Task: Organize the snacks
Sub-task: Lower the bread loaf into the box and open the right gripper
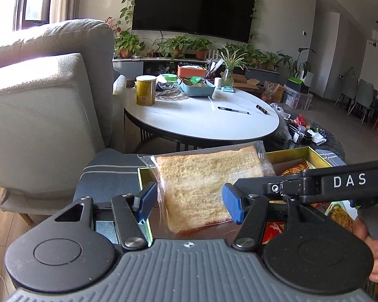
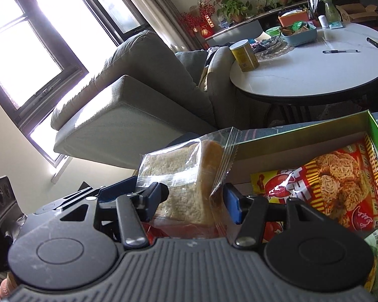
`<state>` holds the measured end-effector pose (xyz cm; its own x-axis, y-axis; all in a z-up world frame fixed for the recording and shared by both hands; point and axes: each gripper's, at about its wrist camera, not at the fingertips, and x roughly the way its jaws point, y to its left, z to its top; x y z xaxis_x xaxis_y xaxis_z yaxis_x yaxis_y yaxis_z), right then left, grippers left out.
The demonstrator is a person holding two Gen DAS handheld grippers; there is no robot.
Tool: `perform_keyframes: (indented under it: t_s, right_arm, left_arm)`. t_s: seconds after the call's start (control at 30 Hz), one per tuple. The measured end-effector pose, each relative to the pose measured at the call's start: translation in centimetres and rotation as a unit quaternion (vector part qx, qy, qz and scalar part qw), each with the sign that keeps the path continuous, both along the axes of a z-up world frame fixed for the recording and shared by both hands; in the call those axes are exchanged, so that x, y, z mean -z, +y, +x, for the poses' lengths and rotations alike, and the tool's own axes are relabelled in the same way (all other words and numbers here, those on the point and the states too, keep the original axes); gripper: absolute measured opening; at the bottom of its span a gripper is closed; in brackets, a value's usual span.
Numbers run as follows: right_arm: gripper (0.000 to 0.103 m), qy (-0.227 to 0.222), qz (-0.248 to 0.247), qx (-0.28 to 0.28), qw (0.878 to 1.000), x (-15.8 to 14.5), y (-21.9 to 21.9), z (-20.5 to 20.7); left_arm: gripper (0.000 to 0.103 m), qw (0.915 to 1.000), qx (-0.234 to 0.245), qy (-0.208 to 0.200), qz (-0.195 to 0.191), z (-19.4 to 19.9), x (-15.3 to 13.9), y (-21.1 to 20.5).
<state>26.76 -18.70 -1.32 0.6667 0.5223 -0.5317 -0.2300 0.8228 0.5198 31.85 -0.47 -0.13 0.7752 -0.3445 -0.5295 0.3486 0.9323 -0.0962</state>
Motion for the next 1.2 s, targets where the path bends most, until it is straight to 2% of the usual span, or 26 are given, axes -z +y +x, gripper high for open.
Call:
perform_keyframes:
  t_s: [0.2, 0.37, 0.53, 0.57, 0.63, 0.73, 0.87, 0.97, 1.03, 1.2]
  right_arm:
    - [0.077, -0.002, -0.036, -0.009, 0.999, 0.2, 1.0, -0.3]
    - [0.077, 0.0, -0.047, -0.018, 0.999, -0.3, 1.2, -0.5]
    - [0.077, 0.008, -0.061, -0.047, 0.997, -0.8, 1.3, -1.8]
    - [0.077, 0.008, -0.063, -0.049, 0.997, -0.7, 1.3, -1.9]
    - [0.077, 0.005, -0.069, -0.038, 0.997, -0.6, 1.2, -1.4]
    - [0.077, 0.001, -0.119, 0.0, 0.993, 0.0, 1.7, 0.1]
    - [0.077, 0.056, -0.101, -0.005, 0.993, 1.6, 1.5, 1.5]
    - [0.077, 0.061, -0.105, -0.005, 0.993, 1.2, 1.4, 1.2]
    - [0.077, 0.054, -0.099, -0.003, 0.994, 0.6, 1.0, 0.8]
    - [0.077, -0.005, -0.098, 0.032, 0.995, -1.4, 0.3, -0.4]
  left_arm:
    - [0.051, 0.9997, 0.003, -0.003, 0.025, -0.8, 0.2, 0.0]
    - [0.049, 0.9994, 0.01, 0.013, 0.03, -1.3, -0.3, 0.2]
    - [0.048, 0.9983, 0.04, 0.022, 0.037, -2.6, 0.2, 0.5]
    - [0.052, 0.9975, 0.055, 0.029, 0.033, -2.6, 0.4, 0.4]
    - [0.053, 0.9973, 0.058, 0.035, 0.029, -2.5, 0.6, 0.0]
    - [0.054, 0.9976, 0.055, 0.026, 0.032, -2.5, 0.5, -0.6]
    - [0.054, 0.9976, 0.058, 0.03, 0.023, -2.4, 0.1, -0.4]
    - [0.055, 0.9978, 0.054, 0.031, 0.025, -2.3, 0.2, -0.2]
    - [0.055, 0.998, 0.049, 0.034, 0.02, -2.2, 0.4, 0.0]
    - [0.055, 0.9988, 0.033, 0.035, 0.007, -2.1, 0.2, 0.1]
